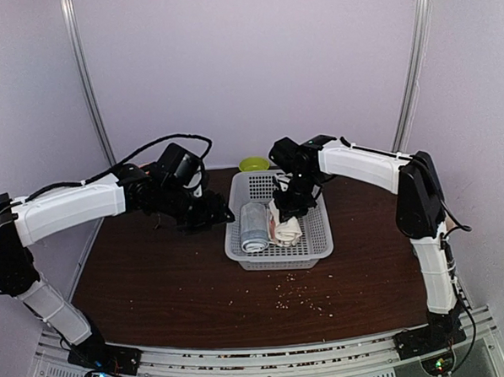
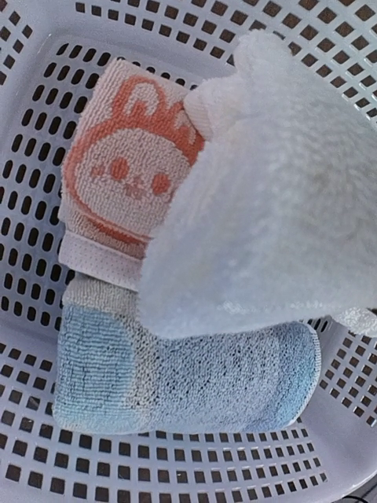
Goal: Roll the towels
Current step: Adjust the towel in the storage box.
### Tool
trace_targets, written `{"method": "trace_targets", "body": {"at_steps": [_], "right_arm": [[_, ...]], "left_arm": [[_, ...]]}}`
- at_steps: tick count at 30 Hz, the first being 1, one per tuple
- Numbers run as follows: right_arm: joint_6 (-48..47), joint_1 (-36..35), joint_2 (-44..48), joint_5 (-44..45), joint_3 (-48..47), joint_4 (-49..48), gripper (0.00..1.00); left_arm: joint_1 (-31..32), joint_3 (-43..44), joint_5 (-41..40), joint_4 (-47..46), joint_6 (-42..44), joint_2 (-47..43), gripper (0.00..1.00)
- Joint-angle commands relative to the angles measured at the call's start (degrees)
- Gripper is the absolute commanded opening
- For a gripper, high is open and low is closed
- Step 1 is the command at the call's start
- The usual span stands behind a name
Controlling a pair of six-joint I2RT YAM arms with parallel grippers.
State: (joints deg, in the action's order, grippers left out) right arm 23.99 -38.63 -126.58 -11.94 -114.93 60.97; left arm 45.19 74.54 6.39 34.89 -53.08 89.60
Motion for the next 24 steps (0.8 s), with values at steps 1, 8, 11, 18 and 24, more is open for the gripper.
{"method": "trace_targets", "body": {"at_steps": [1,8,11,18,24], "right_arm": [[0.52,-0.04,-1.54,-3.06,0.07,-3.33,0.00],[1.06,0.20,3.42,-2.50,0.06,-4.13,0.00],[1.06,0.80,5.76,-2.07,-0.11,-2.86,0.00],[0.32,1.58,10.17,-0.66,-0.10,-0.52,0.00],[0.44,3.43,10.65,6.50,-0.12,2.70,0.00]], "left_arm": [[-0.63,4.94,-0.22,-0.96,3.40,1.24,0.65],[-2.29,8.96,1.25,-0.66,4.74,5.14,0.57],[-2.94,8.25,1.49,-1.19,4.76,5.14,0.56],[-3.33,6.64,2.04,-2.21,4.64,5.06,0.57],[-3.34,6.10,2.28,-2.50,4.56,5.09,0.57]]}}
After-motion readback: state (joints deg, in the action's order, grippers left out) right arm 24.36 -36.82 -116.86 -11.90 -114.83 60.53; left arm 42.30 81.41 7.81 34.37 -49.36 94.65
